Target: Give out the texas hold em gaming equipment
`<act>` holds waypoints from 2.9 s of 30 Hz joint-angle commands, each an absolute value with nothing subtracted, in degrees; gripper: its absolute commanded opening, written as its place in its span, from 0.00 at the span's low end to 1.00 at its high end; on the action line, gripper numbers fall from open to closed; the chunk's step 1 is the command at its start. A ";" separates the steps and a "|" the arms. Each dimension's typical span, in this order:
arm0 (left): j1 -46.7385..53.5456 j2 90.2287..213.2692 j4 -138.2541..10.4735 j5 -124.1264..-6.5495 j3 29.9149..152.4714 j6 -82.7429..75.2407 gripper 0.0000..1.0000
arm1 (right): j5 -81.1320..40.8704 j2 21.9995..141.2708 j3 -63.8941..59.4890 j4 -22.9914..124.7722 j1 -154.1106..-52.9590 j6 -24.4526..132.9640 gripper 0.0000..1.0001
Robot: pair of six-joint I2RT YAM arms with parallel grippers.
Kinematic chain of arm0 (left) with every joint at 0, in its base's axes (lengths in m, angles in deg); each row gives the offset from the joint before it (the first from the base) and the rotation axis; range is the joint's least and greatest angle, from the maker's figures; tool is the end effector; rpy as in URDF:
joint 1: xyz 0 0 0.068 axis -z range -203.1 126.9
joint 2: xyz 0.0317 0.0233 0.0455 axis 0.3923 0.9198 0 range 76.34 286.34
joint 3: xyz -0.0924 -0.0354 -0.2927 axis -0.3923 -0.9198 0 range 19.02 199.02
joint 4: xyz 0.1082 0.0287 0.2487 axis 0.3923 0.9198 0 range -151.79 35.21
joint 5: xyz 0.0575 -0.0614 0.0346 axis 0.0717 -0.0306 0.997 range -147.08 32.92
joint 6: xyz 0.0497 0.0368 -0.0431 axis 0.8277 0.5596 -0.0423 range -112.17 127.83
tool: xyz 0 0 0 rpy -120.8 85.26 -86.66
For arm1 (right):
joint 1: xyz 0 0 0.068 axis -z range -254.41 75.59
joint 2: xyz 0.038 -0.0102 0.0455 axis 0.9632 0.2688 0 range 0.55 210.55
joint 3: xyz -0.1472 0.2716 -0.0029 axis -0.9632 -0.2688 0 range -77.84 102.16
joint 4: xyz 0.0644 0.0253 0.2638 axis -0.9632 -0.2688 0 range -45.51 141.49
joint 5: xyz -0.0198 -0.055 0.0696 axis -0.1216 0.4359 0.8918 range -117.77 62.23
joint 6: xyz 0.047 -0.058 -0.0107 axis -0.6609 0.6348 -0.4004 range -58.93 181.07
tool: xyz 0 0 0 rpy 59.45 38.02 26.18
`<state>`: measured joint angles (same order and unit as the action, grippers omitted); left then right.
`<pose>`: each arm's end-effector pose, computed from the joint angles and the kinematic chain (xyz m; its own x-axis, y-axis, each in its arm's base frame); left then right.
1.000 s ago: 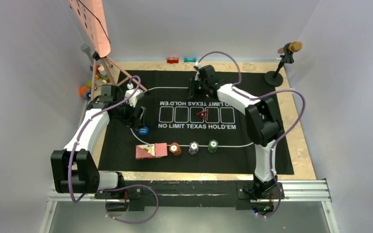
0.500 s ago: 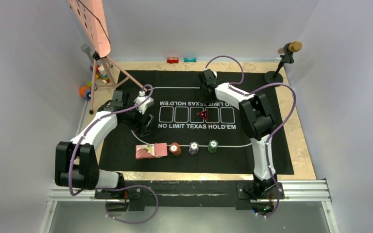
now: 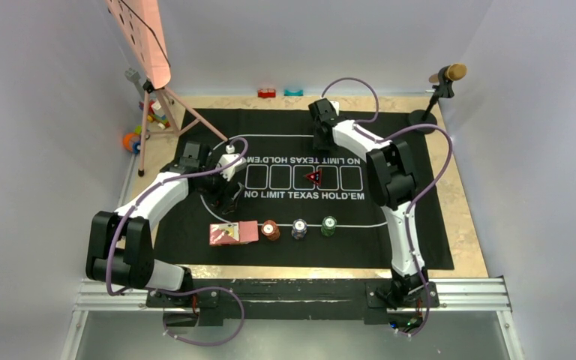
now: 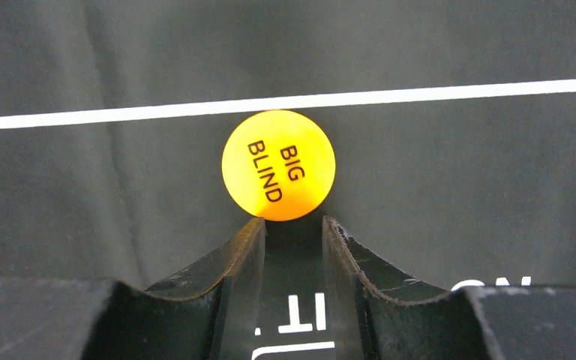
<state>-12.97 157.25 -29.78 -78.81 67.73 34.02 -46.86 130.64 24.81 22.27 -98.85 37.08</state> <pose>0.2712 -0.0724 0.2049 -0.6533 0.5332 -0.5375 0.6801 0.7252 -0.1072 0.5033 0.2060 0.1667 -0.7873 0.0642 -0.6133 0.1014 0.9945 -0.0261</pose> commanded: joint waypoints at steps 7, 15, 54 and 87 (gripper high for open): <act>-12.81 156.33 -32.04 -74.57 67.93 38.47 1.00 | -45.99 136.26 35.02 19.22 -98.40 38.89 0.36; -11.73 155.86 -33.51 -73.01 67.65 39.65 1.00 | -45.94 136.04 35.58 21.05 -98.40 41.86 0.36; -10.88 157.47 -40.60 -67.58 64.87 49.19 1.00 | -50.97 112.54 -5.17 29.99 -111.61 41.45 0.50; -11.98 153.95 -35.67 -67.75 67.39 47.28 1.00 | -54.14 101.41 -12.70 24.19 -112.47 33.47 0.68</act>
